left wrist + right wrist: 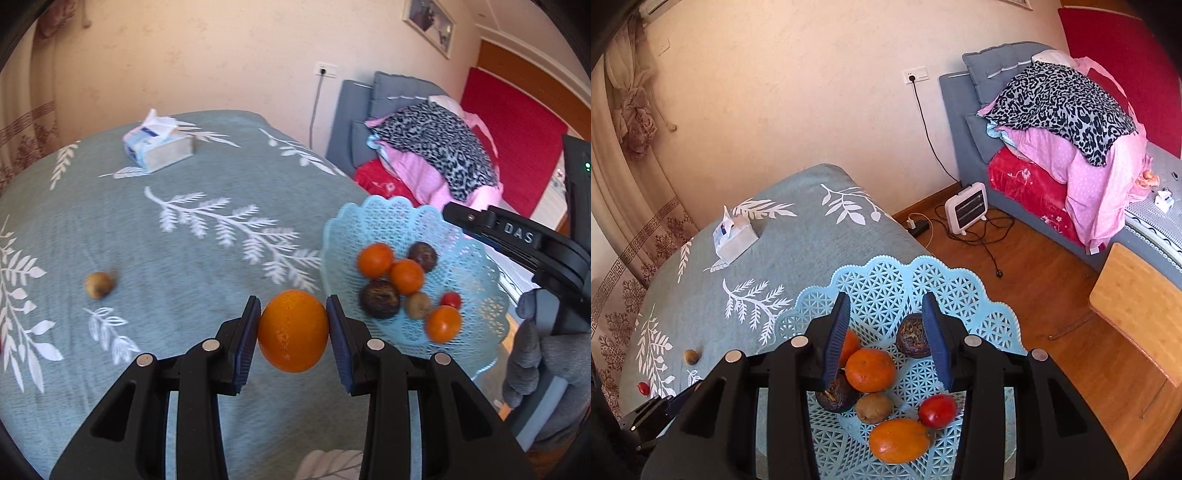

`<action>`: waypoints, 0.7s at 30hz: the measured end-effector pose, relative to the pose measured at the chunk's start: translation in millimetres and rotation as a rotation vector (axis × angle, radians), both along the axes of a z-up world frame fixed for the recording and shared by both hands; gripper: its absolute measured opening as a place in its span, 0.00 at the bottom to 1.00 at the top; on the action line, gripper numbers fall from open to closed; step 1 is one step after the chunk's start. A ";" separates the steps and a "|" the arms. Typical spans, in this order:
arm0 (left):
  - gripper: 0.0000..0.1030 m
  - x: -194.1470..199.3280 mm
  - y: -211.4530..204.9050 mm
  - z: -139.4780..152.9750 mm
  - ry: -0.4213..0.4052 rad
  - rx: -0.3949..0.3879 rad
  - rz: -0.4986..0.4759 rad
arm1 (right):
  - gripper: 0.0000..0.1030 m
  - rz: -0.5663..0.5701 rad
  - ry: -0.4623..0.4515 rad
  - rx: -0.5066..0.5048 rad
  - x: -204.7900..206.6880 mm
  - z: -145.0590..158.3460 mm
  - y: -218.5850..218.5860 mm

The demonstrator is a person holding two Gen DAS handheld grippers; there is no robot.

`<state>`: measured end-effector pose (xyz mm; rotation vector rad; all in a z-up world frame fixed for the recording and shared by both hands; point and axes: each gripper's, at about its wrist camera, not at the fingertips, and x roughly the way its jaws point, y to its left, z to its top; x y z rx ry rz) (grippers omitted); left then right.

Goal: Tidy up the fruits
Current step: 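Lower the large orange into the basket and open the left tool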

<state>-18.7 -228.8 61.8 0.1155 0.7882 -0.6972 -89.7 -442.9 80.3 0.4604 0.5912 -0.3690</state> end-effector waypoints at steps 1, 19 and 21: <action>0.36 -2.0 -5.4 -0.9 0.007 -0.001 -0.015 | 0.41 -0.003 -0.005 0.007 -1.8 -0.9 -2.3; 0.37 -33.4 -49.3 4.3 -0.015 -0.053 -0.182 | 0.41 -0.003 -0.027 0.031 -8.0 -6.0 -9.8; 0.37 -33.2 -48.0 3.8 -0.012 -0.054 -0.180 | 0.41 -0.005 -0.025 0.033 -7.9 -6.7 -9.5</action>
